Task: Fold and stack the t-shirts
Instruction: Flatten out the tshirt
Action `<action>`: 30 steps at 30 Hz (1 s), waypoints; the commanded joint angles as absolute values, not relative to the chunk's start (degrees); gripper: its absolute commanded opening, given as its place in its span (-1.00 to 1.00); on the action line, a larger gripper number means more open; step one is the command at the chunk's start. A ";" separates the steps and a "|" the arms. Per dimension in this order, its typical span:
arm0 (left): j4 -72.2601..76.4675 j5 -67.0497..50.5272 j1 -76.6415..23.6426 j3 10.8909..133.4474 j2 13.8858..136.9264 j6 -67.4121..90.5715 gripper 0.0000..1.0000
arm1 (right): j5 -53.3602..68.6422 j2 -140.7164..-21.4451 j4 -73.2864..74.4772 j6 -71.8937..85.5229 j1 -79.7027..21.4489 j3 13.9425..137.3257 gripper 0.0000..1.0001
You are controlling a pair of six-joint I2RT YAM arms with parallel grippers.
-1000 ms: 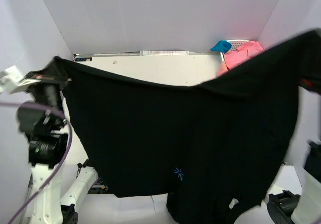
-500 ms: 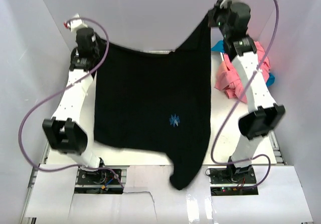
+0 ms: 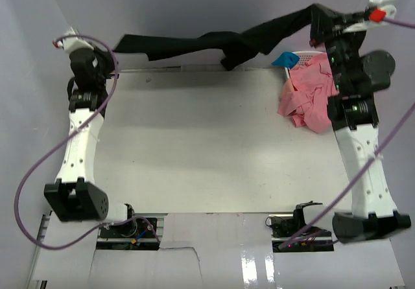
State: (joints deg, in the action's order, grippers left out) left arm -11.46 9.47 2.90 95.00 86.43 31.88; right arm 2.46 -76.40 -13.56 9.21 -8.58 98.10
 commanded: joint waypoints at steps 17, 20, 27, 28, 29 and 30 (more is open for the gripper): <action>-24.43 9.84 2.46 49.49 73.40 33.05 -1.00 | 19.18 -66.28 19.66 24.09 -9.58 42.72 -0.85; -25.22 8.18 2.46 48.00 69.35 31.83 -1.00 | 17.75 -62.23 25.47 21.72 -9.58 42.10 -0.85; -31.90 5.97 2.46 48.08 66.10 29.10 -1.00 | 19.51 -54.50 37.08 20.04 -10.11 37.80 -0.85; -33.04 6.76 2.37 47.82 65.31 29.18 -1.00 | 19.42 -52.32 38.92 19.87 -10.11 36.92 -0.85; -33.48 7.03 2.46 47.38 64.87 29.35 -1.00 | 19.51 -51.25 39.81 19.95 -10.19 35.26 -0.85; -34.36 7.21 2.46 46.50 64.60 29.79 -1.00 | 20.56 -50.20 40.08 20.82 -10.46 34.55 -0.85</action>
State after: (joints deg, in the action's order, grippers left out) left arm -30.11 6.61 2.42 48.14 67.02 30.46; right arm 18.50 -52.97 34.30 21.26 -9.91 36.84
